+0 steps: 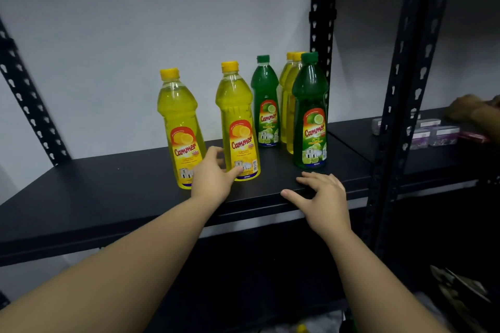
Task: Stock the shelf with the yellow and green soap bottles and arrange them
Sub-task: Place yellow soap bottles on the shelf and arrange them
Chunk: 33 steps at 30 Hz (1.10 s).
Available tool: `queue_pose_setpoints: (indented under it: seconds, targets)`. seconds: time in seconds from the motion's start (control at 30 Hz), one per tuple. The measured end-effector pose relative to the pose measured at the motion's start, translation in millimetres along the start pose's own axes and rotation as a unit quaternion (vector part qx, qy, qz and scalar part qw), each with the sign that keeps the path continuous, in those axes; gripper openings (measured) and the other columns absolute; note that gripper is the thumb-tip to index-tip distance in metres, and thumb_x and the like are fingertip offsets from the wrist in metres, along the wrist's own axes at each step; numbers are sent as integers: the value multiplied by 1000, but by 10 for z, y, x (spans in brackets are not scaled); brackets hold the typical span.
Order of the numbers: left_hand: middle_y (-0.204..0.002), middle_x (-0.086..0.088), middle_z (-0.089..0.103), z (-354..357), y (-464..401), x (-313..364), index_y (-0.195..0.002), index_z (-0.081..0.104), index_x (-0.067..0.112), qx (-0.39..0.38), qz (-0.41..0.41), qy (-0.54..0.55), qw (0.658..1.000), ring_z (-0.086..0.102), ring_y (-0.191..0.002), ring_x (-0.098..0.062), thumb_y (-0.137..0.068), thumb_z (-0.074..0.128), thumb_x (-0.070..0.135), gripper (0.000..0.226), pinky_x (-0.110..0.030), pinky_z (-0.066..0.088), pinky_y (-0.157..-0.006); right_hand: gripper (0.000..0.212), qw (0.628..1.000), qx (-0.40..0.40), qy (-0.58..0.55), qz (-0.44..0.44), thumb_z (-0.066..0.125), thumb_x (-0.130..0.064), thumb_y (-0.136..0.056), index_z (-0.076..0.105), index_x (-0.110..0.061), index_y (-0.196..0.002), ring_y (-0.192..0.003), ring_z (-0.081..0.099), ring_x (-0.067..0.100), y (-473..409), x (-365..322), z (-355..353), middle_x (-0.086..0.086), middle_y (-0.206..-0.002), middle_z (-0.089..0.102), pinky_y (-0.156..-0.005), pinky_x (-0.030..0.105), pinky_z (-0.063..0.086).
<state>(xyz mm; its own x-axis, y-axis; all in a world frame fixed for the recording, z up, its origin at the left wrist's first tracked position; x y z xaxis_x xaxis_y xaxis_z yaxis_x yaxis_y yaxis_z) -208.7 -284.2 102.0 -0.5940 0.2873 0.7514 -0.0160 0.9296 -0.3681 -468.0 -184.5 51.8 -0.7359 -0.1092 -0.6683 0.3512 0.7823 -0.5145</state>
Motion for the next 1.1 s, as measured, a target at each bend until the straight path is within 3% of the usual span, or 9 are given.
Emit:
queue_pose_setpoints:
  seconds: [0.13,0.23,0.4,0.57,0.97,1.1]
  targets:
    - [-121,3,73,232,-173,113,-145,48,21,-7,10,-38,999,72,-103,-16,-84,83,45,75,-39,58,-89,61,1000,2,-5,8,75,-67,-76,75,-27,-122,-142,40,16,0,48,34,-13,-136,63,-122,30,13]
    - [-127,2,72,450,-295,241,-144,53,18,-23,33,-50,998,71,-108,-17,-86,81,45,71,-40,56,-95,61,1000,7,-6,-2,73,-69,-77,75,-29,-123,-143,39,16,7,68,49,-15,-136,62,-120,25,8]
    - [-123,-2,72,733,-460,333,-139,56,16,-38,22,-47,998,68,-112,-20,-88,78,48,64,-31,49,-84,58,999,23,-10,-23,73,-68,-78,76,-28,-121,-137,44,11,-6,59,40,-15,-133,64,-120,22,5]
    - [-124,-4,72,878,-576,386,-138,56,16,-36,36,-78,996,67,-114,-24,-89,75,51,62,-41,55,-92,58,999,38,-8,-38,73,-68,-78,77,-27,-119,-133,46,4,0,37,28,-14,-131,65,-121,20,3]
    - [-124,-5,71,964,-619,449,-141,58,19,-54,40,-49,997,66,-113,-23,-95,72,44,54,-31,48,-86,55,998,42,1,-56,72,-66,-80,76,-28,-120,-132,46,3,17,-6,16,-14,-132,64,-123,24,5]
    - [-136,-10,64,923,-561,428,-146,50,14,-71,35,-72,994,61,-125,-27,-92,76,43,67,-37,50,-97,57,998,36,-2,-59,69,-69,-80,76,-29,-120,-132,46,3,15,0,23,-15,-131,64,-123,24,5]
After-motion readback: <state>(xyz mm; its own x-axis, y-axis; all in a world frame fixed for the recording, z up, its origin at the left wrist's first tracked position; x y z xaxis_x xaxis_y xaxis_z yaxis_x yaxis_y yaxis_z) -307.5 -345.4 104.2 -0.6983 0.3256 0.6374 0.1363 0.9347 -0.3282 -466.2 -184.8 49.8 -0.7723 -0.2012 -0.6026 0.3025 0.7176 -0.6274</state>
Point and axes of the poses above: each hand's wrist, its own y-axis away from the middle knuckle, its own z-axis out of the palm, x = y × z, the point moved 9 cm from there along -y, towards the middle knuckle
